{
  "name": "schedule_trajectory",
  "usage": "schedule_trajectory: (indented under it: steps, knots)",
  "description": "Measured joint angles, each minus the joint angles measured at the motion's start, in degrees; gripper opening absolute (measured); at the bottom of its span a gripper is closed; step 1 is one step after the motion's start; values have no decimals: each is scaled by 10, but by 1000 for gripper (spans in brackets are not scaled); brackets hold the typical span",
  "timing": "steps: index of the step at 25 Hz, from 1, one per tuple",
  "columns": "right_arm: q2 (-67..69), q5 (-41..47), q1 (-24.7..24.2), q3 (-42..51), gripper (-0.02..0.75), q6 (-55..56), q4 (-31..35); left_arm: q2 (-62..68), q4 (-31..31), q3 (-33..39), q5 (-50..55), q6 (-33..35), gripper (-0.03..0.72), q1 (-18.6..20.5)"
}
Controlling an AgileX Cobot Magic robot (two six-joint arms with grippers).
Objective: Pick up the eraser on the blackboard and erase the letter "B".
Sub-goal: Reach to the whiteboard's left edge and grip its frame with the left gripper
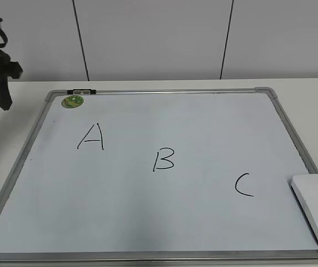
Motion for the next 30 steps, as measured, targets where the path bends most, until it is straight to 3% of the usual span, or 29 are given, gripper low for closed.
schedule_trajectory:
  steps: [7, 30]
  knots:
    - [0, 0, 0, 0, 521, 0, 0, 99, 3, -61, 20, 0, 270, 0]
    - [0, 0, 0, 0, 521, 0, 0, 201, 8, -70, -3, 0, 270, 0]
